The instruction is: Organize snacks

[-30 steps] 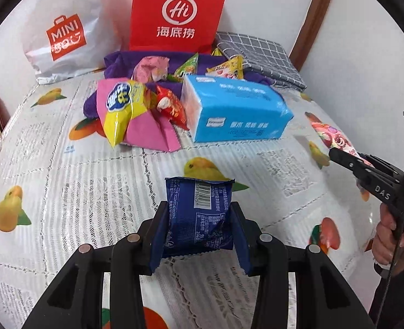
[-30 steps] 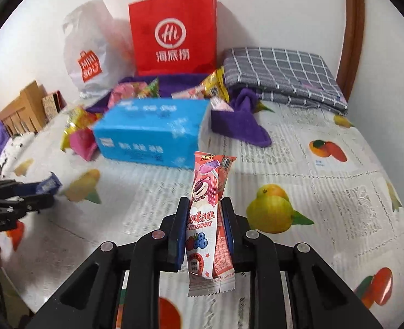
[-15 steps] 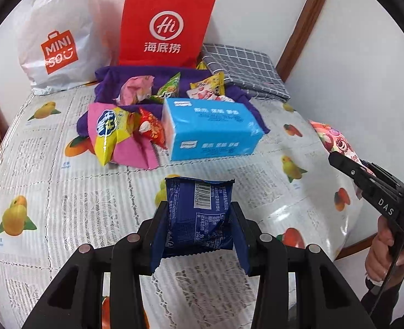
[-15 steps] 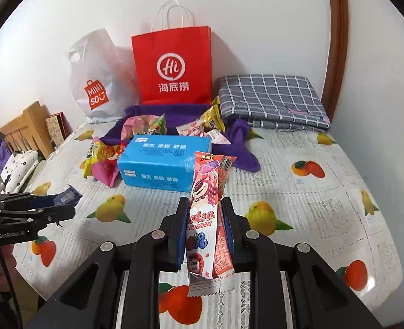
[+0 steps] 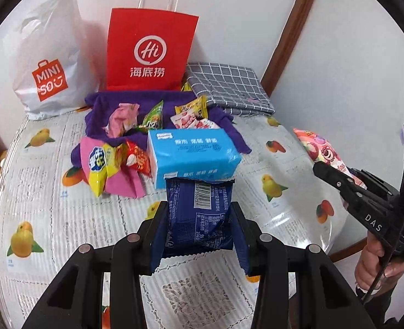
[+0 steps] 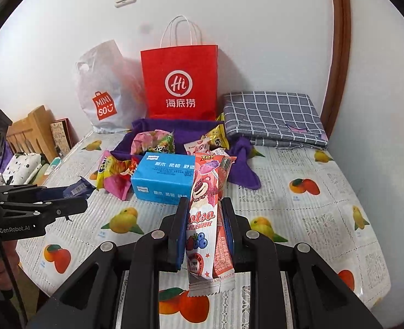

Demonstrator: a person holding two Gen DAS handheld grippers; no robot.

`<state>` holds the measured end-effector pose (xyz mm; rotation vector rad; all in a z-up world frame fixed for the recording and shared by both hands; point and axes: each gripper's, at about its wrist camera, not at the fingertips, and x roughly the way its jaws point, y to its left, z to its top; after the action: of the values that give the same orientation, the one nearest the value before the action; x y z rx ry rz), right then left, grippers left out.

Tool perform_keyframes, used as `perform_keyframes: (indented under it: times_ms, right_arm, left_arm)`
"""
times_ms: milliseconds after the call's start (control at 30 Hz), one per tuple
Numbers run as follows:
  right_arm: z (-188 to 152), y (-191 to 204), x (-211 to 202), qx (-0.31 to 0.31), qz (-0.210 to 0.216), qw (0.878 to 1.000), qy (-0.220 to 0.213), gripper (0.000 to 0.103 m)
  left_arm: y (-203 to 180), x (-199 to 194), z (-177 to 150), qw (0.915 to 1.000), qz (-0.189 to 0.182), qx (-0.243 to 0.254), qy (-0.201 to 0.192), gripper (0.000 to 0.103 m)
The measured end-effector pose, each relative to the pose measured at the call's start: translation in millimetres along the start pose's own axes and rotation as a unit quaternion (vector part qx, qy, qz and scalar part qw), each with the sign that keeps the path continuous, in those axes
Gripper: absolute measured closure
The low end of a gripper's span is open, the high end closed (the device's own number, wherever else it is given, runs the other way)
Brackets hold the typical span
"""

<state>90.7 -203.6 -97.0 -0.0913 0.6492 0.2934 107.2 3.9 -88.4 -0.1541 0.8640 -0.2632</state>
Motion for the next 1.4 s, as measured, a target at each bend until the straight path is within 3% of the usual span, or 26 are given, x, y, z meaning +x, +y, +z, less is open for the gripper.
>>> perform_keyframes:
  times_ms: [667, 1400]
  right_arm:
    - [39, -6, 1, 0.02, 0.012, 1.0, -0.006, 0.08]
    - [60, 0, 19, 0.017, 0.026, 1.0, -0.005, 0.08]
  left_arm:
    - [-10, -1, 36, 0.9994, -0.024, 0.015, -0.02, 0.062]
    - [0, 4, 48, 0.9994, -0.024, 0.007, -0.023, 0.062]
